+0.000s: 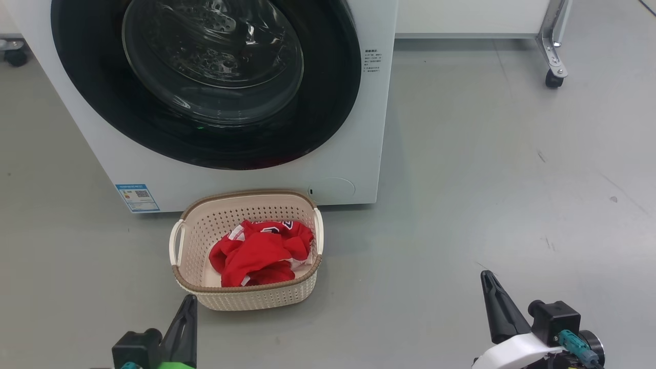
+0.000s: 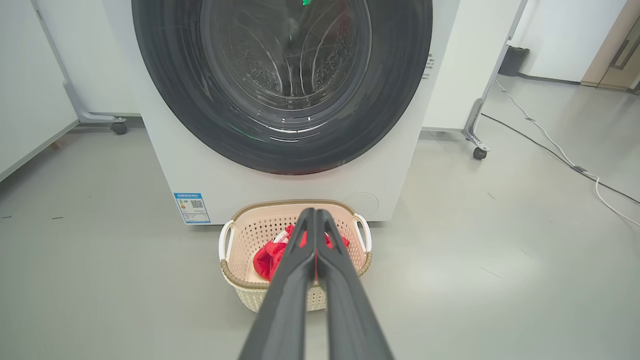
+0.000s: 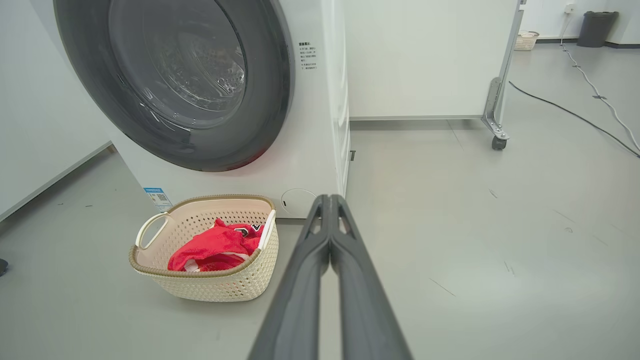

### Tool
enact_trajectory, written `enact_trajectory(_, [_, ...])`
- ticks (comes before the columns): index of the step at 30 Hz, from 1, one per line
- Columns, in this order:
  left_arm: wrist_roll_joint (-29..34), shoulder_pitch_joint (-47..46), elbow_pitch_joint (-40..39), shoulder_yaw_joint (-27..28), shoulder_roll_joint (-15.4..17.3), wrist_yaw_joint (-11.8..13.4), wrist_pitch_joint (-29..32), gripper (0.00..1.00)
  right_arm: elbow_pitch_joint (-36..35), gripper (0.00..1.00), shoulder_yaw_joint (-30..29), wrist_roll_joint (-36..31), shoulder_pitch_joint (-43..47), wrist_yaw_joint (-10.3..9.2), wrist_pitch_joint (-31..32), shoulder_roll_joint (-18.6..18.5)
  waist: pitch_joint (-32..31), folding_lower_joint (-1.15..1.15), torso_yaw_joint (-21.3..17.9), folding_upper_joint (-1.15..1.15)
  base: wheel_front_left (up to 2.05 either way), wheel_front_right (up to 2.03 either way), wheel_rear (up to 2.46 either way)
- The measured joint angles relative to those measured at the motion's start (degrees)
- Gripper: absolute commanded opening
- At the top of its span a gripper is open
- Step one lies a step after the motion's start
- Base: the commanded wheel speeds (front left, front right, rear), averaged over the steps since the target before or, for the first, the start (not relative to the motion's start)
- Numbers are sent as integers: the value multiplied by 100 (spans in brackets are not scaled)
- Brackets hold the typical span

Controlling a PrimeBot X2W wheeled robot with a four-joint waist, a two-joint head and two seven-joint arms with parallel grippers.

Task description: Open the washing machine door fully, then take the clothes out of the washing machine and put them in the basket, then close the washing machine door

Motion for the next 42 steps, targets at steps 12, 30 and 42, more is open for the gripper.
enact_trajectory(12, [-1028,1,-8,116,-42,-151,67,0,-102,0,-101,1056,-1,63,127,0,11,0,4,0,0,0,0])
enact_trajectory(30, [-2315,-27,73,438,-67,-327,302,0,-121,0,-424,2513,-51,176,493,-10,24,0,12,0,0,0,0])
enact_trajectory(42, [-3140,-163,198,608,-67,-455,455,0,-121,0,-591,3390,-134,249,706,-53,30,0,16,0,0,0,0])
